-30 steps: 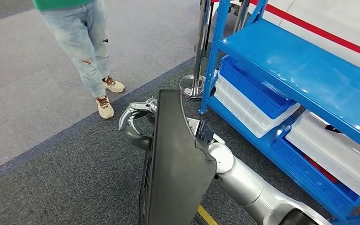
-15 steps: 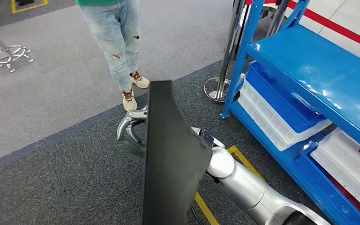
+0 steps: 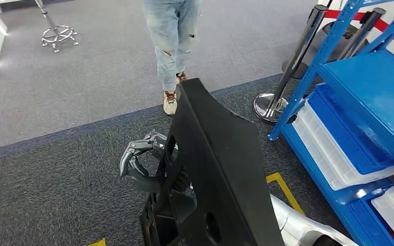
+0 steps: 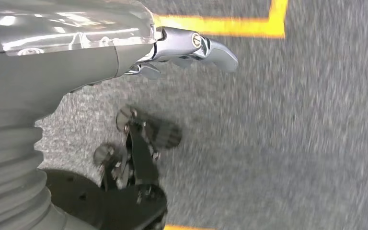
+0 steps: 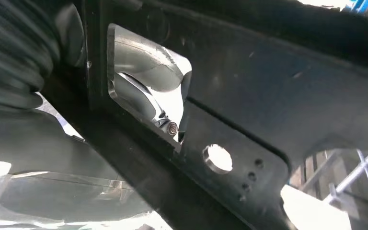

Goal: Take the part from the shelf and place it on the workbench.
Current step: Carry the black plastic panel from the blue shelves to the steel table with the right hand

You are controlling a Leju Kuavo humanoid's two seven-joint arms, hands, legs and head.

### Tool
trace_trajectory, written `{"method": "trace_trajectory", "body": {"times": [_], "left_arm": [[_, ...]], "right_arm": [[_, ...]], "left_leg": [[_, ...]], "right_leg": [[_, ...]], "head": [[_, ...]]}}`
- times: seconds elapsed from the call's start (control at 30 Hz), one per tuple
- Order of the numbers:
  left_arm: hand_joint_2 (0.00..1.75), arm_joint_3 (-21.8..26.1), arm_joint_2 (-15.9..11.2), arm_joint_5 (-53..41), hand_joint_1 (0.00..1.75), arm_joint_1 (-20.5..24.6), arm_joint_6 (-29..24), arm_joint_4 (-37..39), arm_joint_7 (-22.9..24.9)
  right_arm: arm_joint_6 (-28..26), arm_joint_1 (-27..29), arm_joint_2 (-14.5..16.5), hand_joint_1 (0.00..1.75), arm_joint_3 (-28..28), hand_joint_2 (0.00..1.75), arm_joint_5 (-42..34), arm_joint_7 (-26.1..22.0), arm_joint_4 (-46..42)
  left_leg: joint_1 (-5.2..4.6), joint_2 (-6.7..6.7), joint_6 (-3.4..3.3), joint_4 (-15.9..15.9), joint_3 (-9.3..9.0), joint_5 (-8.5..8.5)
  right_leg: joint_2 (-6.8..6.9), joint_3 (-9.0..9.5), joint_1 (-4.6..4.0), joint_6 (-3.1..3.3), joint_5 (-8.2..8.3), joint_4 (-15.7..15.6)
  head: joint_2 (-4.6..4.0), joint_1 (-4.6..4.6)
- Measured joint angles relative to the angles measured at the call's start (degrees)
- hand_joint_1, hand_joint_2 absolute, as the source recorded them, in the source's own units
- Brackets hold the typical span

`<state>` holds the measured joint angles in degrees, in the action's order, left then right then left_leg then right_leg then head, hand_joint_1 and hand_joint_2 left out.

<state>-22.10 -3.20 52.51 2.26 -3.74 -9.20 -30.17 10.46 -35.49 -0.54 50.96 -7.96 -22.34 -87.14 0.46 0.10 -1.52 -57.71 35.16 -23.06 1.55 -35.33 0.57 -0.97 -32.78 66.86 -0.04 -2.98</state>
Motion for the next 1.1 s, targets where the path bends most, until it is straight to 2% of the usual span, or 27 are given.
{"method": "trace_trajectory", "body": {"times": [0.03,0.07,0.1,0.13,0.17,0.23,0.3,0.37,0.4,0.43,0.5,0.57,0.6,0.63,0.7,0.77,0.8,0.83,0.87,0.9,0.93,0.97,1.03,1.07,1.1], "left_arm": [[1.75,-0.02,0.01,-0.09,0.0,0.09,0.05,0.0,0.05],[1.75,-0.04,0.02,-0.18,0.0,0.13,0.08,0.0,0.09],[1.75,-0.07,0.03,-0.26,0.0,0.12,0.1,0.0,0.12],[1.75,-0.12,0.03,-0.31,0.0,0.08,0.11,0.0,0.15],[1.75,-0.2,0.03,-0.33,0.0,0.05,0.11,0.0,0.16],[1.75,-0.43,0.06,-0.44,0.0,0.11,0.13,0.0,0.19],[1.75,-0.65,0.09,-0.66,0.0,0.17,0.18,-0.01,0.18],[1.75,-0.87,0.07,-0.88,0.0,-0.07,0.26,-0.01,0.16],[1.75,-0.99,0.07,-0.97,0.0,-0.24,0.3,0.0,0.16],[1.75,-1.1,0.07,-1.02,0.0,-0.29,0.33,0.0,0.16],[1.75,-1.28,0.08,-1.11,0.0,-0.05,0.35,0.0,0.16],[1.75,-1.41,0.07,-1.17,0.0,0.25,0.36,0.0,0.18],[1.75,-1.45,0.07,-1.21,0.0,0.28,0.37,0.0,0.19],[1.75,-1.48,0.07,-1.25,0.0,0.24,0.39,0.0,0.24],[1.75,-1.5,0.05,-1.3,0.0,0.16,0.41,0.0,0.33],[1.75,-1.5,0.03,-1.2,0.0,0.3,0.39,0.0,0.4],[1.75,-1.5,0.02,-1.15,0.0,0.41,0.38,0.0,0.42],[1.75,-1.5,-0.01,-1.07,0.0,0.47,0.36,0.0,0.45],[1.75,-1.5,-0.04,-1.02,0.0,0.47,0.34,0.0,0.49],[1.75,-1.5,-0.06,-0.94,0.0,0.35,0.28,0.0,0.58],[1.75,-1.5,-0.08,-0.81,0.0,0.26,0.19,0.0,0.78],[1.75,-1.5,-0.08,-0.65,0.0,0.26,0.08,0.0,1.03],[1.75,-1.49,-0.06,-0.29,0.0,0.41,-0.13,0.0,1.56],[1.75,-1.48,-0.07,-0.13,0.0,0.49,-0.19,0.0,1.73],[1.75,-1.48,-0.07,-0.03,0.0,0.5,-0.21,0.0,1.86]], "right_arm": [[0.01,0.16,-0.15,1.71,0.04,1.75,-0.04,-0.03,0.01],[0.02,0.35,-0.31,1.71,0.09,1.75,-0.04,-0.04,0.02],[0.01,0.5,-0.44,1.71,0.15,1.75,-0.04,-0.05,0.02],[0.01,0.57,-0.53,1.71,0.2,1.75,-0.04,-0.08,0.02],[-0.01,0.59,-0.61,1.71,0.24,1.75,-0.03,-0.15,0.02],[-0.07,0.61,-0.73,1.71,0.31,1.75,0.05,-0.39,0.01],[-0.21,0.68,-0.87,1.71,0.36,1.75,0.2,-0.61,-0.02],[-0.42,0.75,-0.94,1.71,0.39,1.75,0.39,-0.72,-0.1],[-0.57,0.79,-0.93,1.71,0.4,1.75,0.53,-0.76,-0.17],[-0.72,0.84,-0.93,1.71,0.4,1.75,0.65,-0.79,-0.25],[-1.01,1.09,-0.96,1.71,0.4,1.75,0.91,-0.84,-0.38],[-1.11,1.56,-1.09,1.71,0.38,1.75,1.12,-0.85,-0.45],[-1.12,1.8,-1.16,1.71,0.36,1.75,1.21,-0.85,-0.48],[-1.13,1.97,-1.21,1.71,0.32,1.75,1.28,-0.85,-0.52],[-1.13,2.12,-1.23,1.71,0.24,1.75,1.39,-0.85,-0.67],[-1.11,2.17,-1.24,1.71,0.12,1.75,1.49,-0.85,-0.87],[-1.1,2.19,-1.24,1.71,0.06,1.75,1.53,-0.85,-0.96],[-1.08,2.23,-1.25,1.71,0.0,1.75,1.56,-0.86,-1.04],[-1.05,2.25,-1.23,1.71,-0.04,1.75,1.58,-0.9,-1.1],[-0.99,2.26,-1.23,1.71,-0.09,1.75,1.61,-0.96,-1.16],[-0.89,2.22,-1.22,1.71,-0.14,1.75,1.61,-1.09,-1.21],[-0.73,2.15,-1.23,1.71,-0.17,1.75,1.6,-1.27,-1.25],[-0.4,2.11,-1.32,1.71,-0.21,1.75,1.55,-1.6,-1.24],[-0.26,2.14,-1.37,1.71,-0.22,1.75,1.52,-1.68,-1.2],[-0.17,2.19,-1.41,1.71,-0.22,1.75,1.51,-1.69,-1.15]], "left_leg": [[-0.03,-0.75,-0.12,-0.04,0.06,0.03],[-0.05,-1.59,-0.15,-0.1,0.09,0.03],[-0.06,-2.43,-0.15,-0.2,0.12,0.02],[-0.05,-3.33,-0.09,-0.37,0.13,-0.02],[-0.03,-4.2,0.02,-0.58,0.14,-0.09],[-0.02,-5.75,0.4,-1.15,0.45,-0.28],[0.09,-6.97,1.07,-1.44,1.02,-0.24],[0.36,-7.88,1.9,-1.29,1.36,-0.04],[0.38,-7.15,2.21,-1.56,1.51,-0.19],[0.34,-5.82,2.48,-2.47,1.93,-0.73],[0.25,-2.29,2.87,-7.66,4.29,-3.47],[0.38,-0.88,3.21,-14.46,7.6,-6.35],[0.42,-0.62,3.3,-16.08,8.38,-6.67],[0.43,-0.41,3.31,-15.66,8.09,-5.99],[0.34,0.81,3.04,-9.07,4.42,-2.63],[-0.26,2.91,2.2,-2.61,0.9,-0.7],[-0.56,3.43,1.75,-1.28,0.28,-0.62],[-0.81,3.3,1.33,-0.95,0.24,-0.8],[-0.83,2.6,1.01,-0.71,0.25,-0.69],[-0.71,1.9,0.73,-0.38,0.06,-0.54],[-0.55,1.26,0.41,0.02,-0.21,-0.35],[-0.38,0.66,0.09,0.41,-0.47,-0.13],[-0.24,-0.56,-0.32,0.67,-0.6,0.08],[-0.26,-1.27,-0.38,0.64,-0.52,0.1],[-0.28,-2.07,-0.39,0.58,-0.46,0.1]], "right_leg": [[-0.9,-2.0,0.02,-0.02,-1.57,3.83],[-1.27,-3.64,0.03,-0.06,-2.32,6.74],[-1.4,-4.45,0.06,-0.08,-1.99,7.86],[-1.54,-4.19,0.14,-0.06,-0.48,6.71],[-2.01,-2.94,0.24,0.0,1.77,3.6],[-4.59,0.07,0.57,0.19,5.15,-3.66],[-6.15,1.21,0.63,0.41,5.78,-6.66],[-5.12,1.35,0.44,0.9,5.97,-7.02],[-4.48,1.56,0.42,1.25,6.1,-7.3],[-3.8,1.81,0.47,1.58,6.21,-7.6],[-2.22,2.18,0.4,2.06,6.22,-7.95],[-0.49,2.24,0.17,2.32,6.05,-7.94],[0.34,2.27,0.08,2.38,5.95,-7.92],[1.11,2.32,0.02,2.38,5.85,-7.91],[2.47,2.63,-0.08,2.24,5.58,-7.91],[3.67,2.98,-0.36,1.87,5.29,-7.96],[4.23,3.11,-0.46,1.62,5.17,-8.01],[4.81,3.22,-0.53,1.35,5.09,-8.12],[5.35,3.4,-0.49,1.05,5.02,-8.23],[5.24,3.61,-0.39,0.71,4.79,-8.14],[4.27,3.51,-0.29,0.43,4.19,-7.49],[2.73,2.81,-0.21,0.22,3.01,-5.72],[-0.45,-0.54,-0.13,0.07,-0.43,0.93],[-1.1,-2.56,-0.13,0.04,-1.86,4.66],[-1.33,-4.01,-0.1,0.0,-2.32,7.11]], "head": [[0.0,0.01],[0.0,0.01],[0.0,0.01],[0.0,0.01],[0.0,0.01],[-0.01,-0.01],[0.0,-0.03],[0.0,-0.03],[0.0,-0.07],[0.0,-0.13],[0.0,-0.22],[0.0,-0.22],[0.0,-0.23],[0.0,-0.23],[0.0,-0.24],[0.0,-0.23],[0.0,-0.21],[0.0,-0.21],[0.0,-0.21],[0.0,-0.17],[0.0,-0.15],[0.0,-0.1],[0.0,-0.01],[0.0,0.02],[0.0,0.02]]}}
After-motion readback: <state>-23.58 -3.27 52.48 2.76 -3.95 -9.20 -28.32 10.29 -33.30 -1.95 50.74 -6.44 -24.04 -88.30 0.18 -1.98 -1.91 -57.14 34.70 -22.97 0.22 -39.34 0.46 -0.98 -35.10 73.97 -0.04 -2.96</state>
